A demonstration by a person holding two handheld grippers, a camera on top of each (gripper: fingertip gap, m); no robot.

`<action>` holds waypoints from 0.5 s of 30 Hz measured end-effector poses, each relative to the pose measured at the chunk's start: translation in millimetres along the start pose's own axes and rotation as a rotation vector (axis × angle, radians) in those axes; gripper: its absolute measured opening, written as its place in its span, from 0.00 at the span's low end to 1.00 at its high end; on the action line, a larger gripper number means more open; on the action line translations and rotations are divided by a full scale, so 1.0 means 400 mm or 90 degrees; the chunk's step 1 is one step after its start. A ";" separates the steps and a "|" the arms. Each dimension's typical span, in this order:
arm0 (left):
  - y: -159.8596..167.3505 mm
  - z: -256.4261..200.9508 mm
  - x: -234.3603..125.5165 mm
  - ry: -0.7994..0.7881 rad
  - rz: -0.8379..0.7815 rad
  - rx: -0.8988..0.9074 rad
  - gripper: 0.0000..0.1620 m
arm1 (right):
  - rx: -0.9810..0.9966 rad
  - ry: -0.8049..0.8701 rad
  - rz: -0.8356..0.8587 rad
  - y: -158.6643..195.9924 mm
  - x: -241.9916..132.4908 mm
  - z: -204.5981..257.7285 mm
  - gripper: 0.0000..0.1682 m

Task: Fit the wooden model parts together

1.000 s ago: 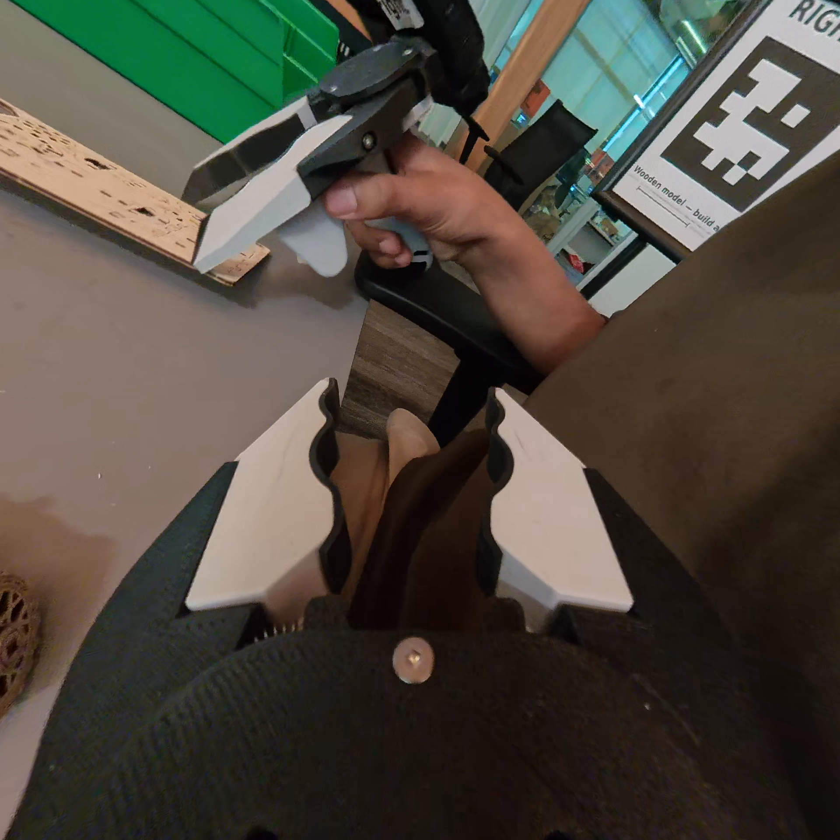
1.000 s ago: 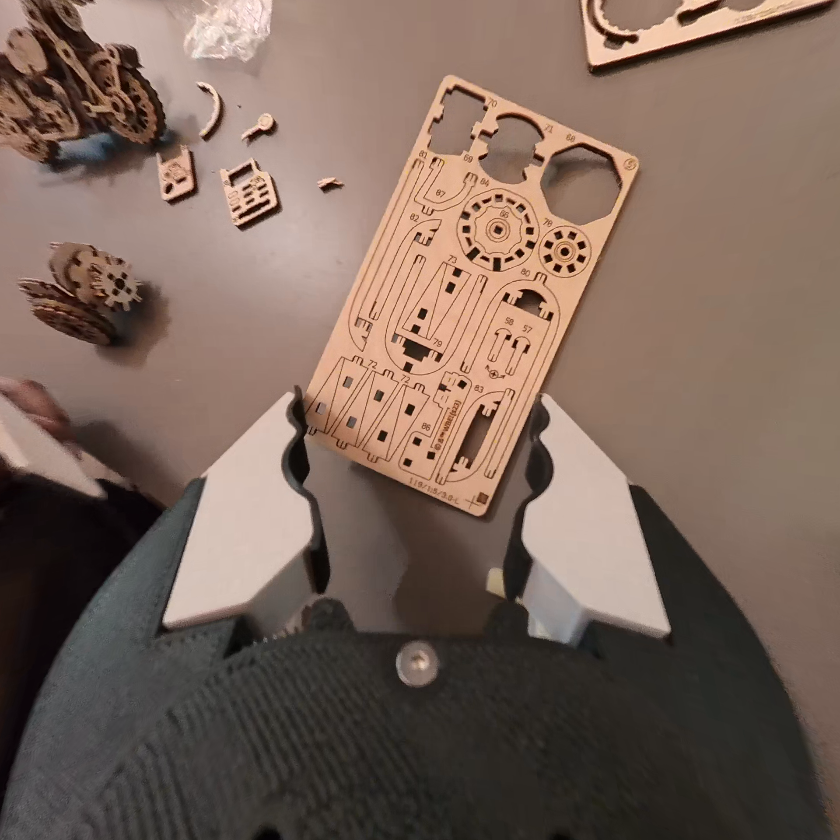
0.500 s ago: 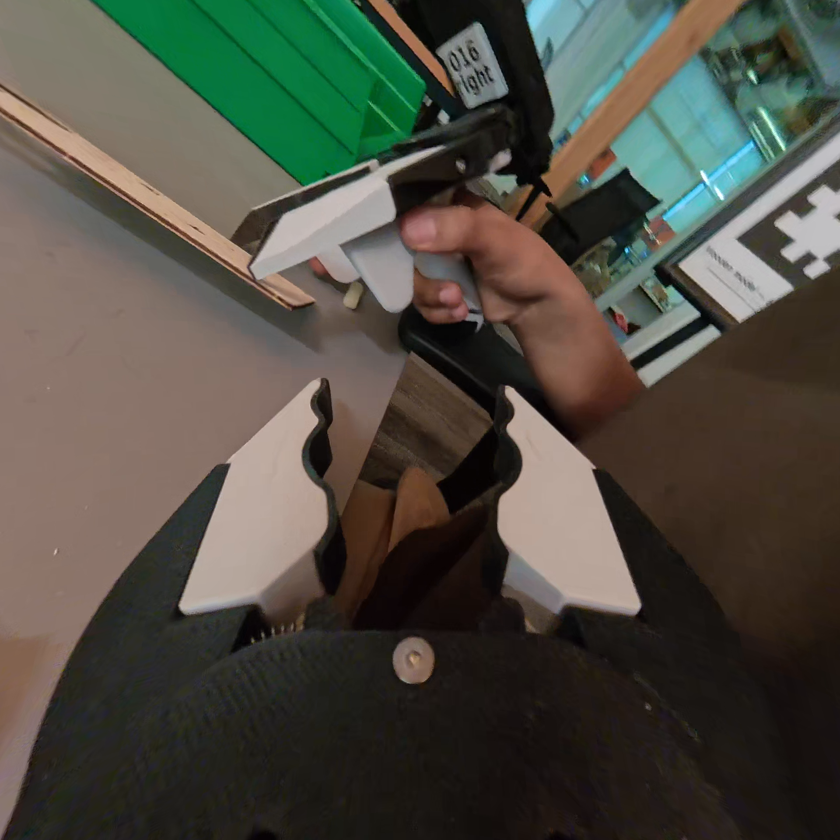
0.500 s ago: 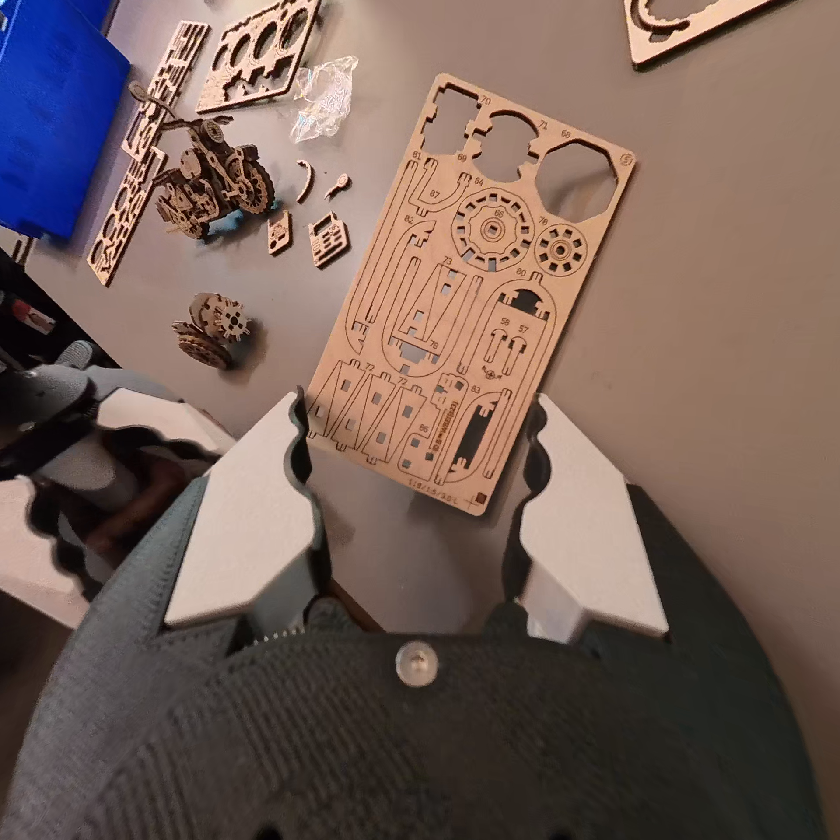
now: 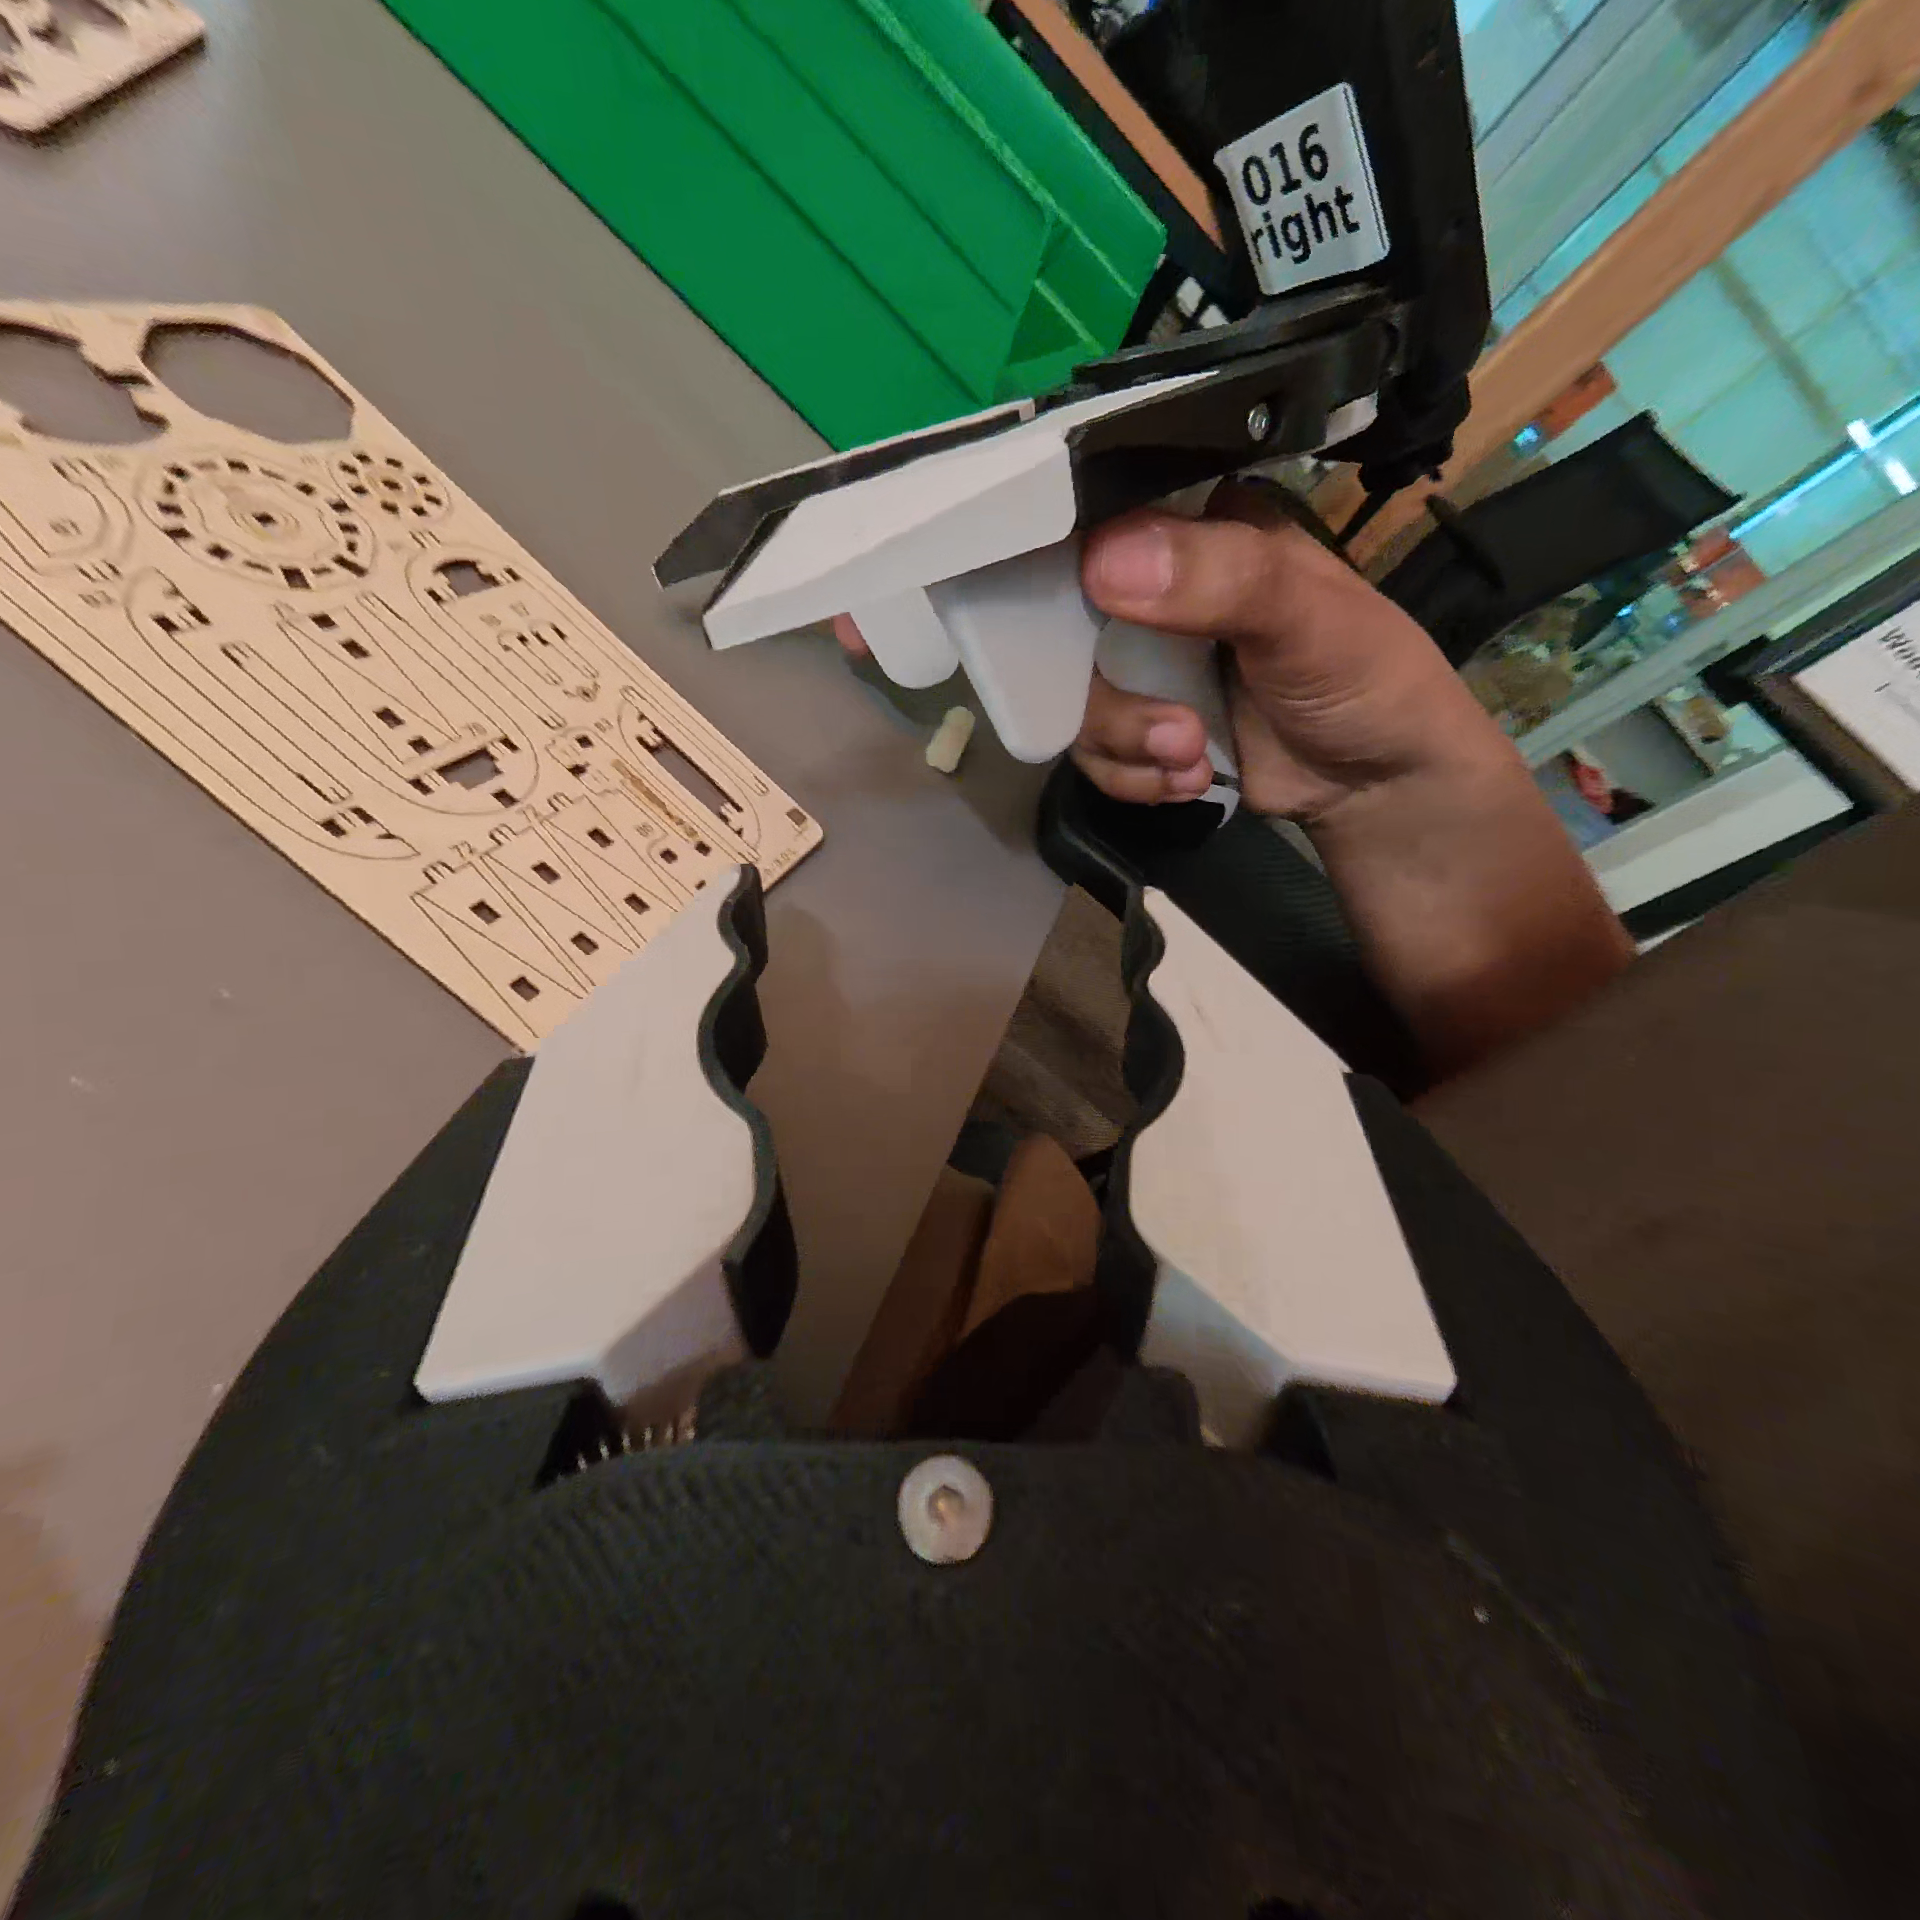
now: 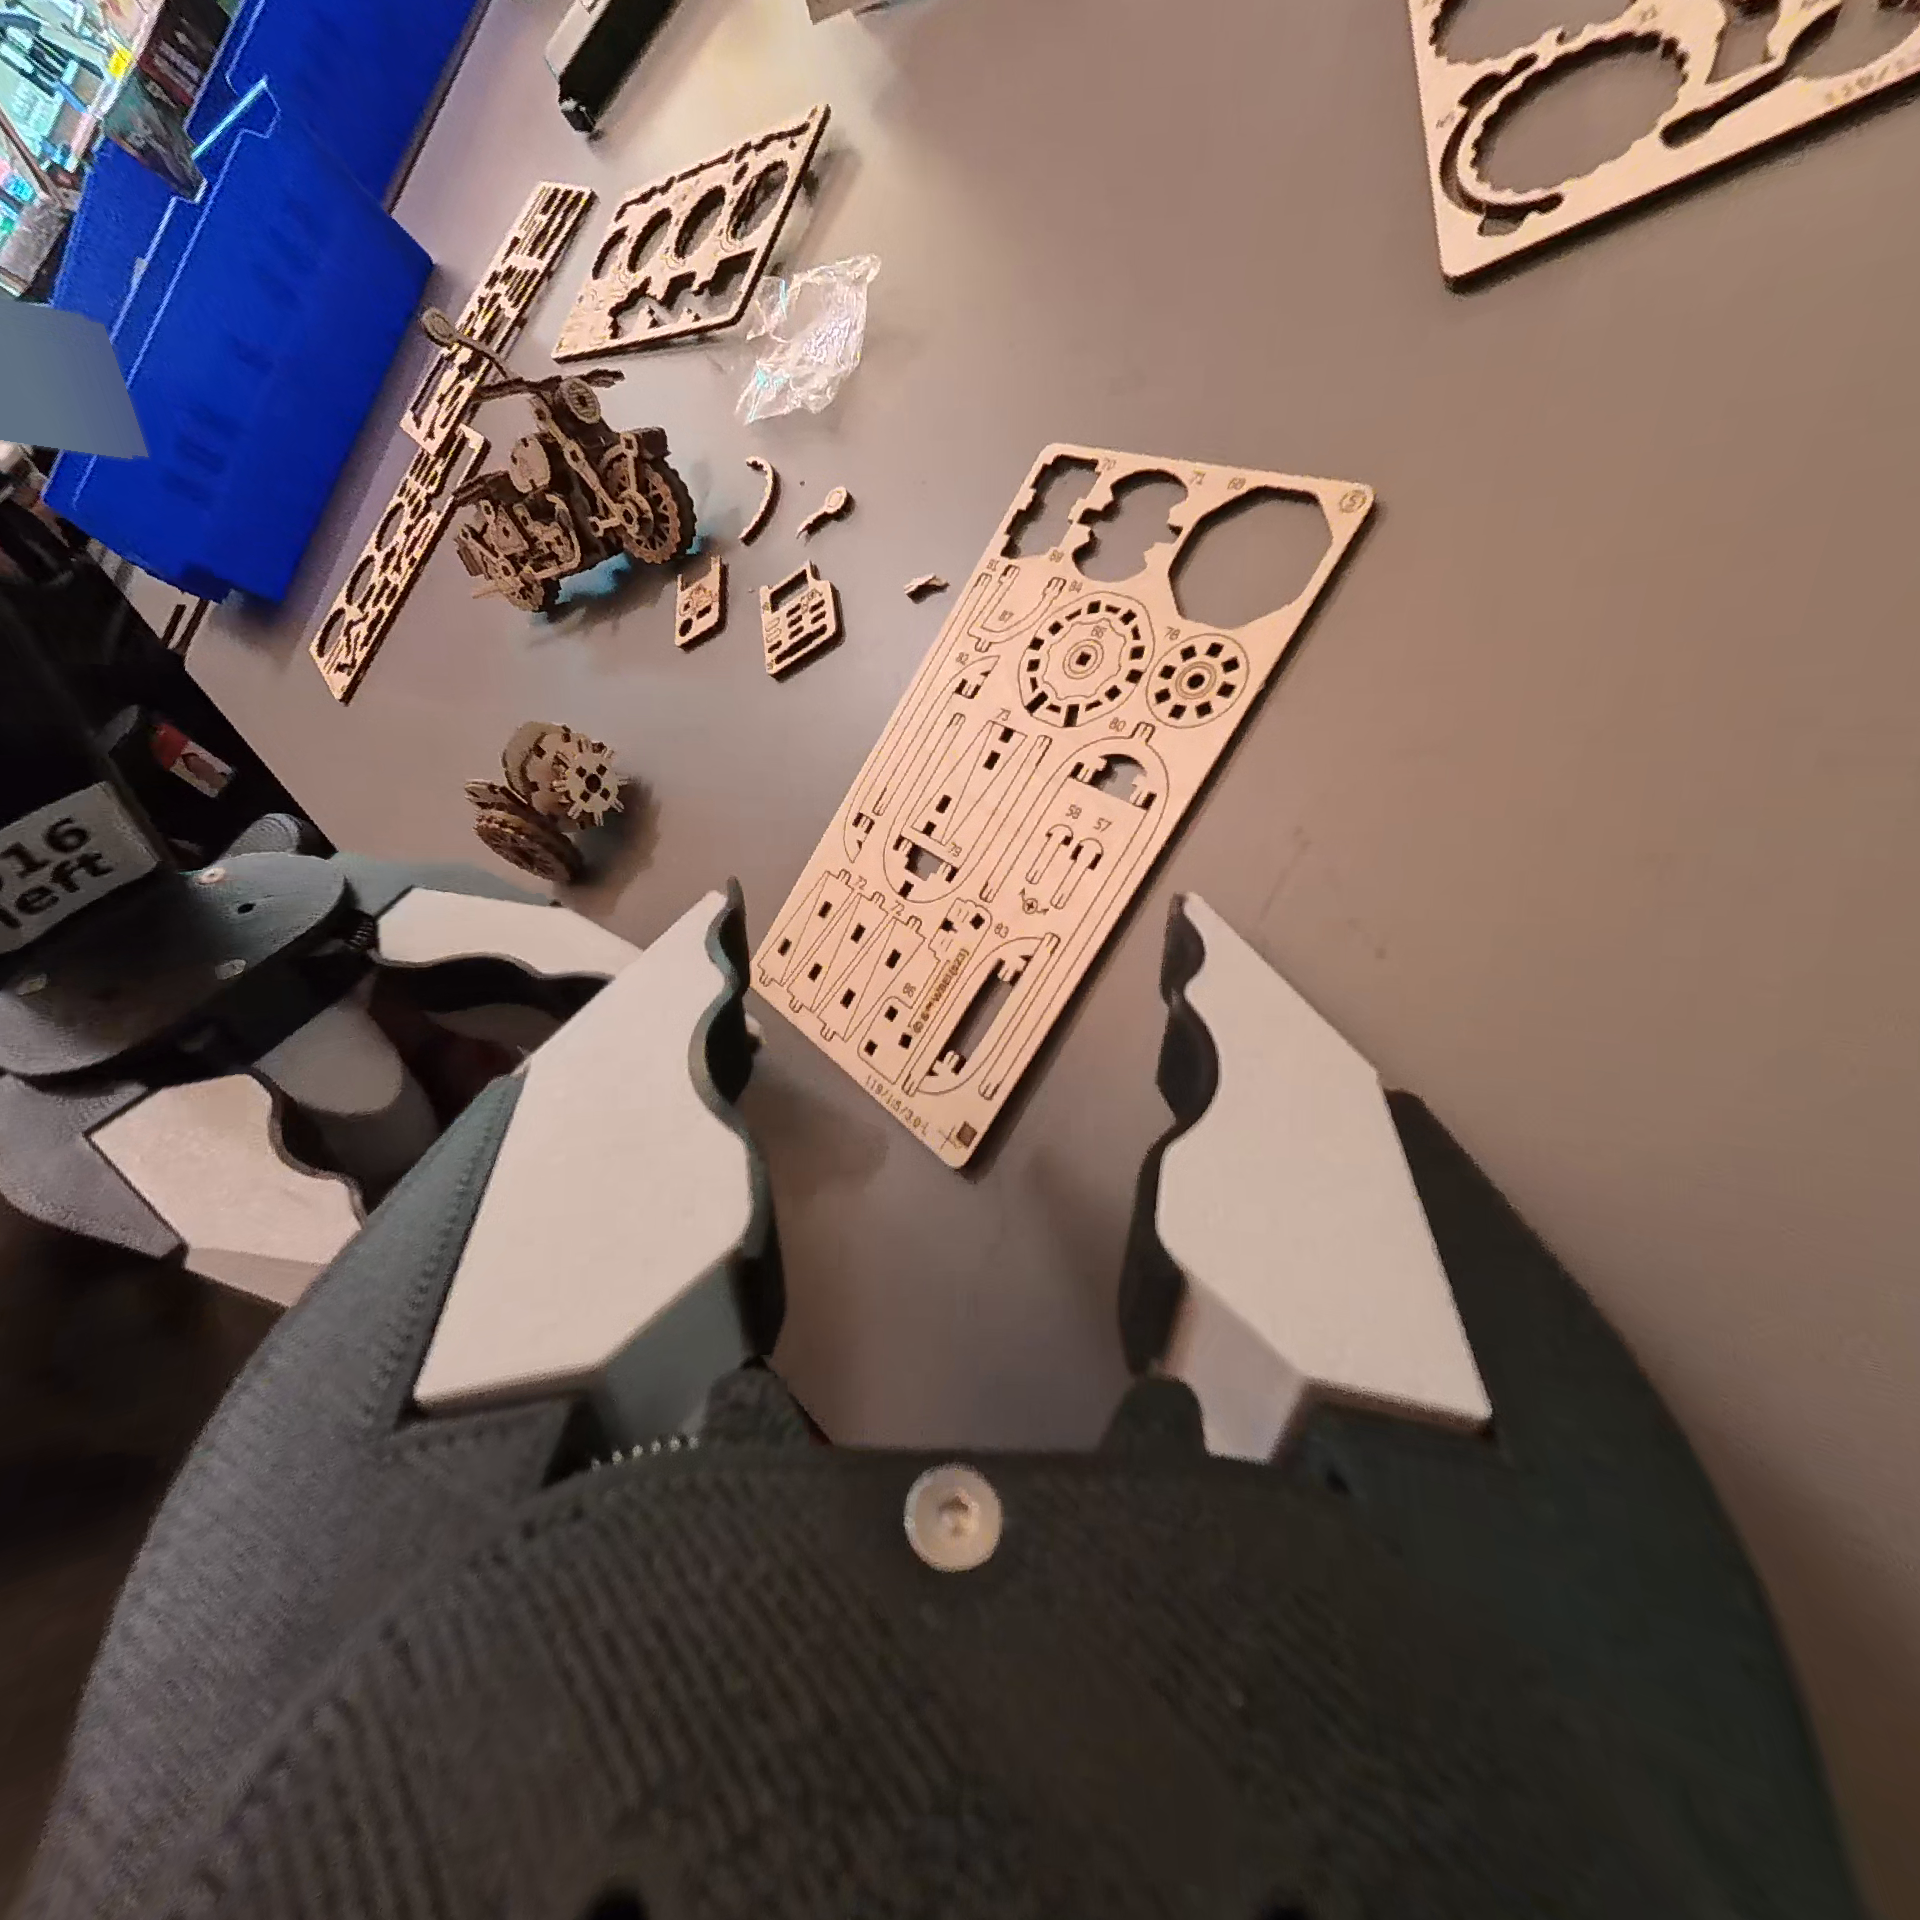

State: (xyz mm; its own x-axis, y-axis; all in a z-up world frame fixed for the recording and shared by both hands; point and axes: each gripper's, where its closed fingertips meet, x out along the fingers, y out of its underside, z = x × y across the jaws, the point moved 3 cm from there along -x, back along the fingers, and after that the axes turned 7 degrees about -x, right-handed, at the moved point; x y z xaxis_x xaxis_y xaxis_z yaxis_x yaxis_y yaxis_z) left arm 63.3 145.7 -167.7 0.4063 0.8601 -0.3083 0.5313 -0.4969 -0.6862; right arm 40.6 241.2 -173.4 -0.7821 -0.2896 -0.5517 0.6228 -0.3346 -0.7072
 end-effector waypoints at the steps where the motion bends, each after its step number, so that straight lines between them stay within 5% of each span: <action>1: -0.002 0.002 -0.001 -0.008 -0.006 0.018 0.42 | -0.004 0.000 -0.002 -0.002 0.001 0.001 0.47; 15: 0.028 0.009 -0.004 -0.034 0.000 0.115 0.43 | -0.072 0.007 -0.145 -0.074 -0.022 0.022 0.38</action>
State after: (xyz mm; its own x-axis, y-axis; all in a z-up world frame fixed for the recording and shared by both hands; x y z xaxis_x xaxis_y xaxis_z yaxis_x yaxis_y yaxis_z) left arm 66.0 139.3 -177.1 0.3643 0.8672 -0.3394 0.3868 -0.4724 -0.7920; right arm 29.3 245.9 -143.9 -0.9029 -0.2080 -0.3762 0.4241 -0.2883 -0.8585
